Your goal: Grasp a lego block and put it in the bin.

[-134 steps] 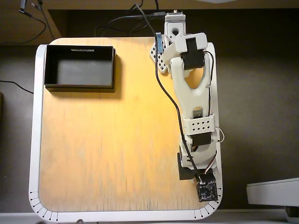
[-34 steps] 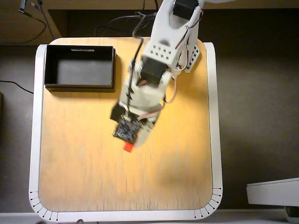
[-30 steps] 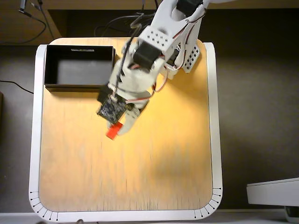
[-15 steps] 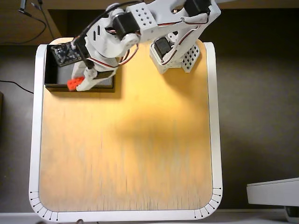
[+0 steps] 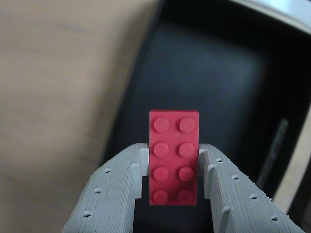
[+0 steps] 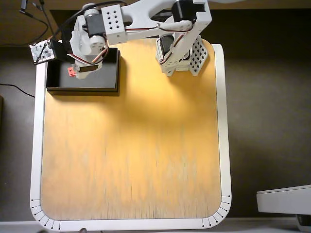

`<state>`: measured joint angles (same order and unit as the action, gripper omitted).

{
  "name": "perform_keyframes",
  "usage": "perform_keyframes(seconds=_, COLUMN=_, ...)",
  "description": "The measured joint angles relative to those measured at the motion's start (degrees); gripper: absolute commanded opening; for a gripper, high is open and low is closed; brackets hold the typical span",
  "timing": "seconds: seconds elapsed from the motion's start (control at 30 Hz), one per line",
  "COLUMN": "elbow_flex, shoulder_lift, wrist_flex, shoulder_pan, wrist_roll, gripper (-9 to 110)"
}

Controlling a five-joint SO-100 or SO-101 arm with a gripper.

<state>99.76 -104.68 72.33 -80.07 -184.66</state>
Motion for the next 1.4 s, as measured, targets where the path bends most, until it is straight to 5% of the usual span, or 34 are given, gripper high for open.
perform_keyframes(seconds=0.77, elbow_flex=0.0, shoulder_lift=4.4, wrist_flex=0.7, shoulder_pan=-4.7, wrist_roll=-7.2, gripper=3)
perform_keyframes(seconds=1.4, elbow_flex=5.1, shoulder_lift=4.4, wrist_flex=-4.4, shoulder_pan=-6.0, wrist_roll=-12.2, gripper=21)
